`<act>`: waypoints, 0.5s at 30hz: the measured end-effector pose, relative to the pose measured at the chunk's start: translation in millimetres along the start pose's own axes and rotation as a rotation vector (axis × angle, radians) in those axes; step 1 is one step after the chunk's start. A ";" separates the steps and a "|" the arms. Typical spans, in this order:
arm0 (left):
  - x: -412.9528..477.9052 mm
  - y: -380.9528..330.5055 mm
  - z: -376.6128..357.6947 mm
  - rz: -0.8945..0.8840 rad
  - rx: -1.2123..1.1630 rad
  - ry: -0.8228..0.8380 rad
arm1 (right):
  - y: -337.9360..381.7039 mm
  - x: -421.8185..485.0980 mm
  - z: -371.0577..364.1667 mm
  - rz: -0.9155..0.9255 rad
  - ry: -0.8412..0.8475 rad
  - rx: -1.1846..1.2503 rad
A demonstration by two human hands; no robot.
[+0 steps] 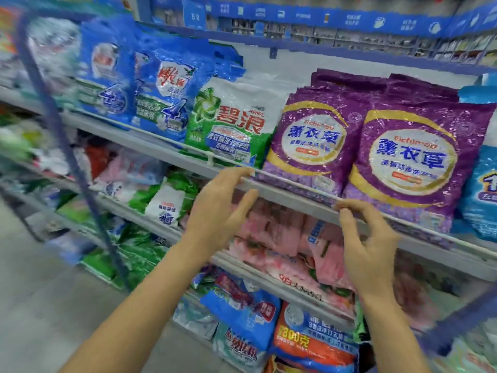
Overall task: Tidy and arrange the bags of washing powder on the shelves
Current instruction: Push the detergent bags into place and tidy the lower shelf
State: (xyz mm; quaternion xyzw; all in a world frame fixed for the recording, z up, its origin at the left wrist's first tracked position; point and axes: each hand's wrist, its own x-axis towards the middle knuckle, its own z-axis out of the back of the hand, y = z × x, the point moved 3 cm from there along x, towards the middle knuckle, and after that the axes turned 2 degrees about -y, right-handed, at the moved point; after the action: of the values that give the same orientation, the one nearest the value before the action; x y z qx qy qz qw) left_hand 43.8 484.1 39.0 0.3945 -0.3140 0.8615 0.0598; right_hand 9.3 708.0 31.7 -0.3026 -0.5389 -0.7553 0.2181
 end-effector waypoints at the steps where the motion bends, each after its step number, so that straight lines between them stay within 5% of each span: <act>1: -14.6 13.5 23.0 0.021 -0.011 -0.042 | 2.4 -8.5 -13.8 -0.029 0.027 0.061; 15: -250.6 177.6 276.7 0.809 -0.053 -0.550 | 72.0 -132.8 -255.2 -0.346 0.471 0.576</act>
State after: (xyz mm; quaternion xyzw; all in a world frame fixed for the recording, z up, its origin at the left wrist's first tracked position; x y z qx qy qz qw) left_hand 330.0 216.3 -92.4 0.4520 -0.4680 0.6713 -0.3549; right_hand 95.6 443.7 -71.3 0.0471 -0.7066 -0.6478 0.2809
